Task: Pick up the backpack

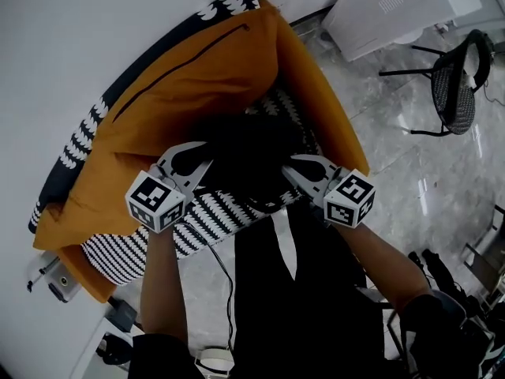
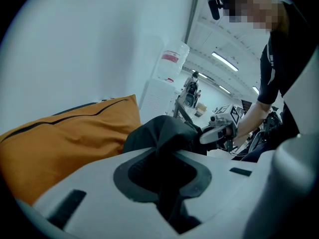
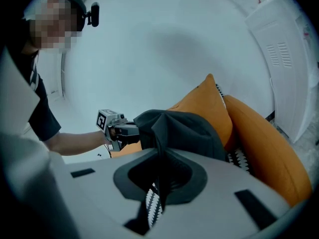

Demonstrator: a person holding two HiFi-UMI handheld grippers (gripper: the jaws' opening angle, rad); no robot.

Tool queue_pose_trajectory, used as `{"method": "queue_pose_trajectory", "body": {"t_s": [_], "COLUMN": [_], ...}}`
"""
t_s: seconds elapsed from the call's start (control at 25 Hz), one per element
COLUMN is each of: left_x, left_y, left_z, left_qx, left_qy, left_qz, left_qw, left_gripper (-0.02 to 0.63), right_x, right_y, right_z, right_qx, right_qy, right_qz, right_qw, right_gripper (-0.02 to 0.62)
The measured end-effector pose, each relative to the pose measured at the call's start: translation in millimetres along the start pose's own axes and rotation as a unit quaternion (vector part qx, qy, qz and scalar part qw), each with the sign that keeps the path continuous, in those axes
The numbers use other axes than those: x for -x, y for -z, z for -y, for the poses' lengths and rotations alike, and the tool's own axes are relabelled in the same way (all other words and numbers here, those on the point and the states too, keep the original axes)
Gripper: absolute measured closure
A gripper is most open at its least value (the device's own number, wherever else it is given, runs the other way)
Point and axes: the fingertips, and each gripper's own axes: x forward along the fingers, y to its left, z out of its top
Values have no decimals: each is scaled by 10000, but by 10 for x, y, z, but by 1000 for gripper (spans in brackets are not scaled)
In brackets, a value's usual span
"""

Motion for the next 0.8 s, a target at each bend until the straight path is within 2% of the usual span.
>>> {"method": "queue_pose_trajectory", "body": {"t_s": [0.8], "left_x": [337], "left_y": [59], "left_z": [398], "left_qx": [727], "left_qy": [-127], "left_qz": [231], "left_qw": [9970], "left_gripper": [560], "right_x": [211], "right_y": [-52], "right_z": [-322], "right_qx": [135], "right_qy": [-216], "right_qz": [-557], "right_qw": [9981], "right_gripper": [561]}}
